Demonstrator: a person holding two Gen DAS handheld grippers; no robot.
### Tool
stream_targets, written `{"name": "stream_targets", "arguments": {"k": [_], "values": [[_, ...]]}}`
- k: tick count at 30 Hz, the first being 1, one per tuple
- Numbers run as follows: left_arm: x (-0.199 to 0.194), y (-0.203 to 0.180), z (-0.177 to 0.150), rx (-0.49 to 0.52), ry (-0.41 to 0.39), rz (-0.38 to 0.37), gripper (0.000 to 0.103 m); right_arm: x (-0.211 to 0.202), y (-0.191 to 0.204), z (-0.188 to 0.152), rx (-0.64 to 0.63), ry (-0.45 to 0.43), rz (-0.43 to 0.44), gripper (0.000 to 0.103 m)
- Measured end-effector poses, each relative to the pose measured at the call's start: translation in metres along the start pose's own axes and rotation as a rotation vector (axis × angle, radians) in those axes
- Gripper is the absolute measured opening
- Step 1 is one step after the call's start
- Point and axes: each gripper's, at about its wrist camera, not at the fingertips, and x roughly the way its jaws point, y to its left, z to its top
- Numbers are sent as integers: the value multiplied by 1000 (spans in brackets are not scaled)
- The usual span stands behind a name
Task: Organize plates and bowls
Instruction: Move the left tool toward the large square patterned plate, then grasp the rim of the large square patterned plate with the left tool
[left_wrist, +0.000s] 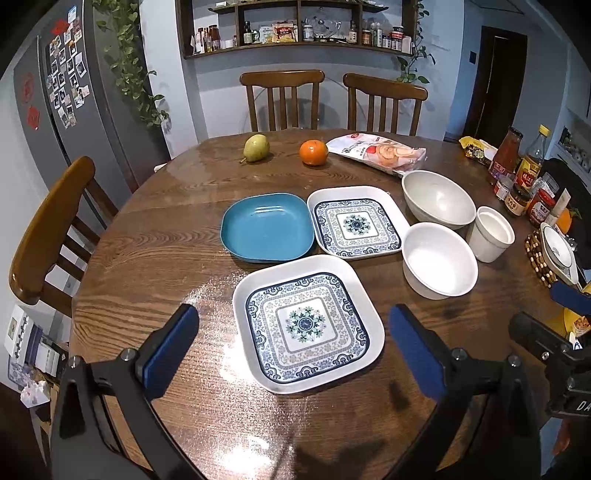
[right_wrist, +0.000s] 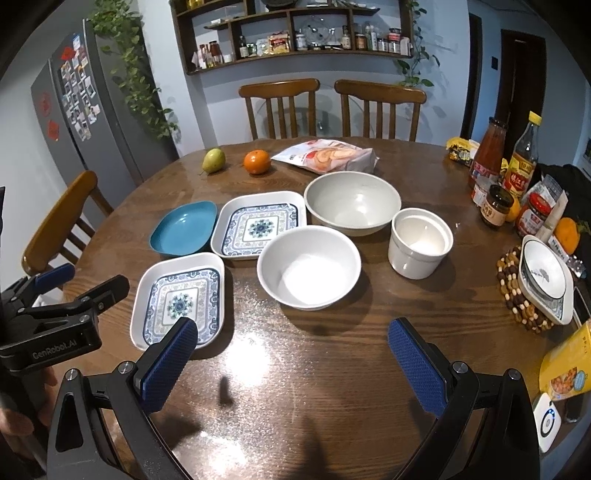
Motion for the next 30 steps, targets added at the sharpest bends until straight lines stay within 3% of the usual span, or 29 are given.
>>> {"name": "stream_targets", "arguments": {"k": [18, 30], "values": [[3, 8, -6, -18, 20, 12, 102, 12, 10, -4, -24, 32, 41, 103], [27, 19, -12, -58, 107, -24, 102, 35, 12, -8, 17, 93, 139, 103]]}}
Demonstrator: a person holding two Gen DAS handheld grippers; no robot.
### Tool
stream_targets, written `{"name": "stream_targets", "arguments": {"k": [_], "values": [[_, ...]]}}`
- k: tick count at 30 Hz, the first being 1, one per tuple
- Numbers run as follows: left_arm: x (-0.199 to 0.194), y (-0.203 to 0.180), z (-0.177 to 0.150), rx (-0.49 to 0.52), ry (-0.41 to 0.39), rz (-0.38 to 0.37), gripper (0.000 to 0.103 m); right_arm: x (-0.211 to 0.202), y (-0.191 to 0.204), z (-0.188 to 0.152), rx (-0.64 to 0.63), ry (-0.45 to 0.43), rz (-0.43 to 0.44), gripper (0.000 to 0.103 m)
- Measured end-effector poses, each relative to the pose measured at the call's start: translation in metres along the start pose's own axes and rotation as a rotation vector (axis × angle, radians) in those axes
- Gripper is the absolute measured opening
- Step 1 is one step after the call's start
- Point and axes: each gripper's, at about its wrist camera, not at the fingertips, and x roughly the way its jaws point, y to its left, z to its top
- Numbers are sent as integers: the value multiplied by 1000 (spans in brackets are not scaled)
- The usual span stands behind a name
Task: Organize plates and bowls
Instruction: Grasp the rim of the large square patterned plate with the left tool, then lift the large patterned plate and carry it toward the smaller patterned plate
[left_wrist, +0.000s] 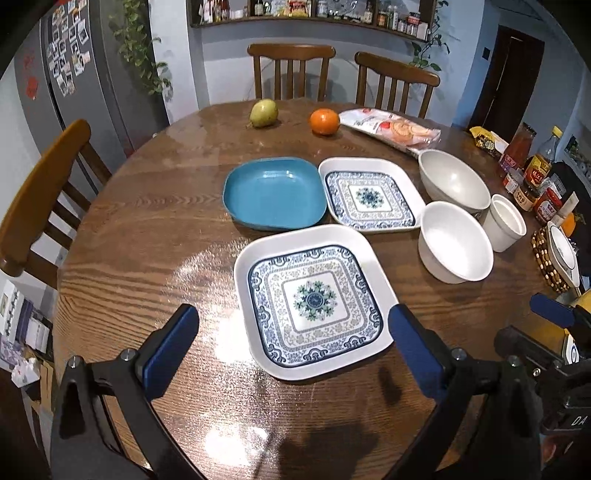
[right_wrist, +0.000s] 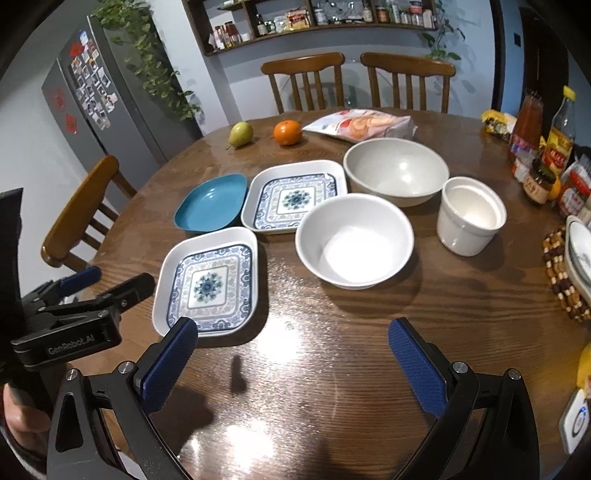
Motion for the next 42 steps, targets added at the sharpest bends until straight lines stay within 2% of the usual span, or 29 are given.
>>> {"name": "stream_targets", "arguments": {"k": [8, 10, 15, 19, 22, 24, 28, 30, 34, 36, 40, 42], "values": [[17, 8, -1, 12, 25, 16, 100, 24, 8, 1, 12, 43, 52, 103], [22, 11, -2, 12, 35, 20, 95, 30, 11, 2, 12, 49, 60, 103], [38, 20, -2, 9, 64, 18, 89, 46, 19, 4, 18, 68, 89, 103], [50, 27, -5, -7, 98, -8, 75, 60, 25, 4, 26, 93, 101, 103], [57, 32, -7, -18, 127, -28, 70, 69, 28, 6, 23, 99, 97, 101], [60, 34, -8, -20, 136, -36, 69, 74, 29, 7, 21, 105, 93, 93], [64, 34, -7, -10, 134, -37, 62, 87, 28, 10, 29, 126, 83, 84], [68, 35, -7, -13, 144, -39, 57, 93, 29, 11, 31, 139, 84, 73], [76, 39, -10, -26, 178, -64, 41, 104, 34, 12, 20, 173, 97, 58], [78, 40, -11, -31, 192, -67, 37, 111, 36, 12, 19, 194, 103, 40], [76, 44, -11, -40, 184, -63, 29, 118, 34, 10, 23, 226, 108, 27], [76, 48, -11, -53, 178, -58, 23, 118, 30, 10, 30, 226, 102, 15]]}}
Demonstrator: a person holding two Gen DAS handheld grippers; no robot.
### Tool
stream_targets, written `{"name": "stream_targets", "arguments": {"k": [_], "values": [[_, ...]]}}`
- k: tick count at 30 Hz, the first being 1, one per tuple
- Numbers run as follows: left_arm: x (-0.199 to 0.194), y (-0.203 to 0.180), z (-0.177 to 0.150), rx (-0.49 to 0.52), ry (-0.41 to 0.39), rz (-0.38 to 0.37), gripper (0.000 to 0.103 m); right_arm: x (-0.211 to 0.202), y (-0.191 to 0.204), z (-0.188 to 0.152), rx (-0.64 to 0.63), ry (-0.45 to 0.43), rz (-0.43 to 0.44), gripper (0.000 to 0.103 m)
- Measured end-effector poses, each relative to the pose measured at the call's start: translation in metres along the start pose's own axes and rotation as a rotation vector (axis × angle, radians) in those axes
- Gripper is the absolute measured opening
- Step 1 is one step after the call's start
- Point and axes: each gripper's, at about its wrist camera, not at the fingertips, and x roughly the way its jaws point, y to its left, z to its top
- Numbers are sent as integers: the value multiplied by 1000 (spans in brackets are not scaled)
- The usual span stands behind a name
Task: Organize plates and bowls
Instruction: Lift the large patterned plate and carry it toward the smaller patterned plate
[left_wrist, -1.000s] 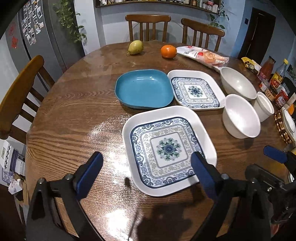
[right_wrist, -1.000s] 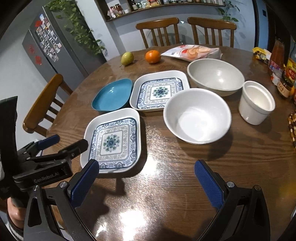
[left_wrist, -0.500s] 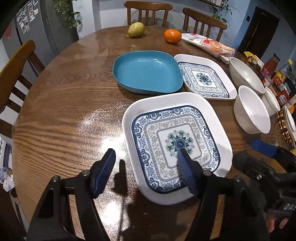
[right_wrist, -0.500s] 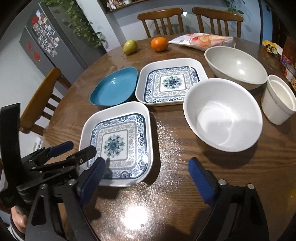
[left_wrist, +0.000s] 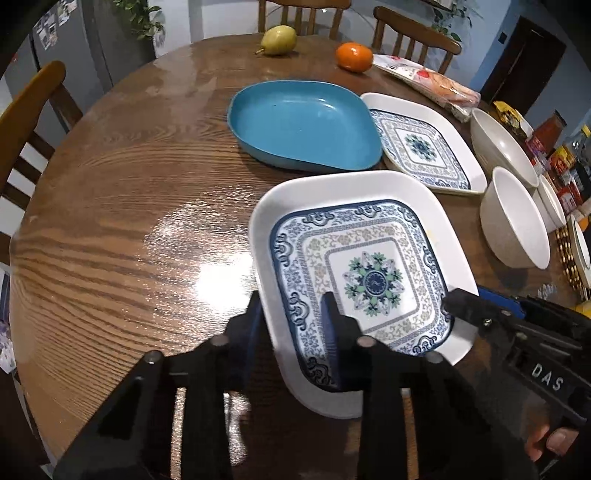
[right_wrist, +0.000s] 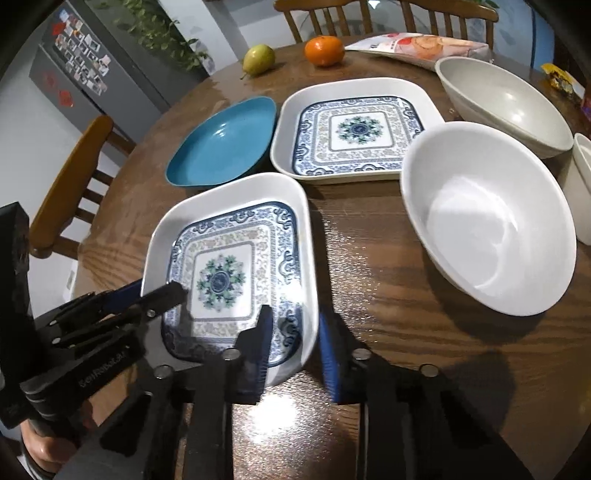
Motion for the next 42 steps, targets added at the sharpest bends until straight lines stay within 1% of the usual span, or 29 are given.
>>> {"name": "stream_targets", "arguments": {"k": [1, 3, 7, 10, 14, 18, 24, 26, 29, 31, 32, 33, 34, 35, 36, 37, 38, 39, 42], "values": [[-1, 2, -1, -6, -1, 4, 18, -1, -3, 0, 6, 2, 0, 12], [-2, 4, -2, -13, 0, 2, 16, -3, -7, -2, 20, 6, 12, 8], [-10, 2, -8, -17, -10, 10, 16, -12, -7, -11, 3, -2, 30, 8], [-23, -4, -15, -9, -22, 2, 16, -26, -9, -20, 6, -9, 54, 8], [-40, -23, -29, 38, -42, 13, 17, -44, -13, -33, 18, -10, 68, 9], [-45, -44, -43, 83, -39, 3, 17, -60, -22, -55, 28, 0, 67, 10], [-32, -78, -58, 143, -22, -16, 17, -71, -48, -83, 75, 10, 27, 10], [-26, -88, -61, 162, -14, -10, 18, -72, -55, -88, 86, 16, 15, 11], [-20, -97, -62, 170, -5, -19, 20, -73, -61, -95, 86, 5, -28, 11], [-17, -103, -64, 186, -22, -7, 22, -74, -65, -95, 83, -4, -48, 11], [-16, -104, -64, 192, -24, 8, 28, -73, -66, -94, 77, -7, -66, 13], [-17, -102, -63, 184, -28, 12, 39, -73, -66, -93, 72, -6, -88, 14], [-19, -99, -62, 175, -33, 13, 56, -76, -67, -92, 66, -15, -99, 14], [-23, -96, -61, 164, -45, 21, 64, -79, -68, -92, 62, -23, -98, 17], [-28, -91, -58, 153, -62, 33, 74, -82, -67, -91, 55, -36, -98, 24], [-32, -86, -55, 142, -75, 39, 77, -86, -67, -90, 52, -51, -102, 29], [-36, -81, -53, 132, -82, 40, 77, -89, -69, -89, 55, -58, -102, 41], [-39, -76, -50, 118, -87, 39, 78, -92, -70, -87, 65, -73, -96, 50], [-50, -64, -45, 75, -104, 33, 85, -99, -71, -83, 83, -97, -66, 52]]}}
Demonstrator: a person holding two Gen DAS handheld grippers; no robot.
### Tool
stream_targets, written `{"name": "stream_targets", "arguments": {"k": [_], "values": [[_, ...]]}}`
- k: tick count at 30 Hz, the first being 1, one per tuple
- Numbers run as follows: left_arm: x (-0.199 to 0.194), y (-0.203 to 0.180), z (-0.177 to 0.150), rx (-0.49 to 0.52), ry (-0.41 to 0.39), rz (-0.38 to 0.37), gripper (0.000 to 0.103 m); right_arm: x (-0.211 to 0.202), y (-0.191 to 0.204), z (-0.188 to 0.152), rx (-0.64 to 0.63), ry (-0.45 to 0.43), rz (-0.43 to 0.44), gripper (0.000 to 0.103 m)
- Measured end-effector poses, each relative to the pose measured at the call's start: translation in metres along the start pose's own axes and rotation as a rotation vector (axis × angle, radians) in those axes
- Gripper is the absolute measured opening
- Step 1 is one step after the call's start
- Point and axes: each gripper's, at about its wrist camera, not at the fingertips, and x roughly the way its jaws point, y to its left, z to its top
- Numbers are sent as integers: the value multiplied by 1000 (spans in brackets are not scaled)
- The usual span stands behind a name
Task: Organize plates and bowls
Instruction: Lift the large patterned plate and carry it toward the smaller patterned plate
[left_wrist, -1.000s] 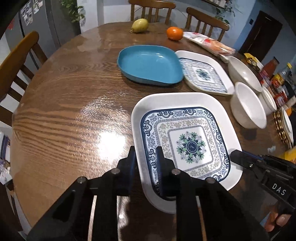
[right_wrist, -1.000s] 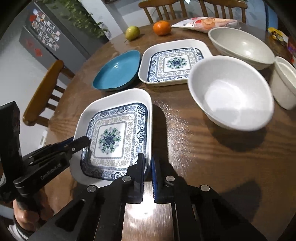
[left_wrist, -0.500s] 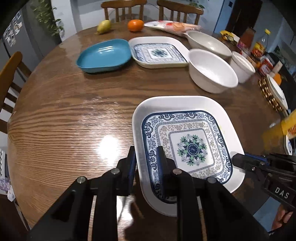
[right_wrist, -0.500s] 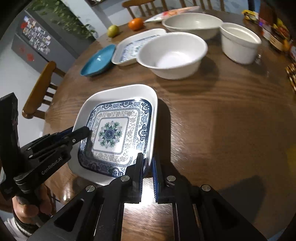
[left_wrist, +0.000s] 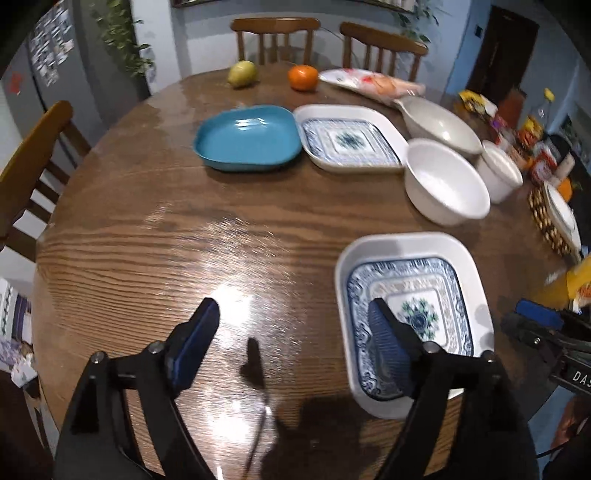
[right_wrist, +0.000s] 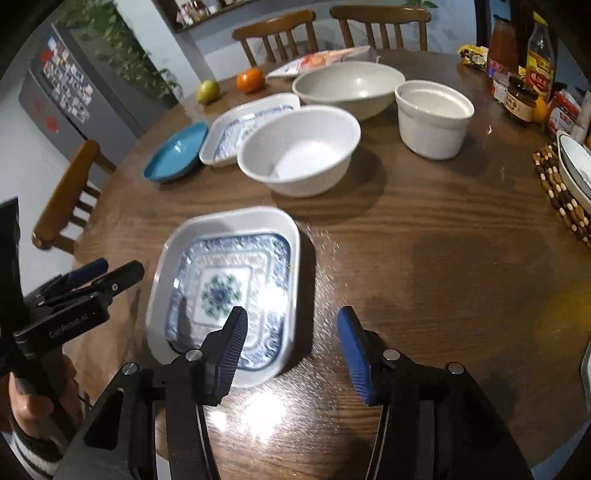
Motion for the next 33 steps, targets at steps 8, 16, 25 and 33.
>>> {"name": "stream_targets", "arguments": {"k": [8, 16, 25, 33], "values": [[-9, 7, 20, -49, -13, -56, 94, -12, 20, 25, -10, -44, 123, 52], [13, 4, 69, -61, -14, -116, 94, -20, 39, 80, -67, -82, 119, 52], [64, -8, 125, -61, 31, -158, 83, 31, 45, 166, -67, -7, 88, 52], [108, -5, 139, -86, 126, -175, 70, 68, 38, 199, -17, 55, 56, 52]]}}
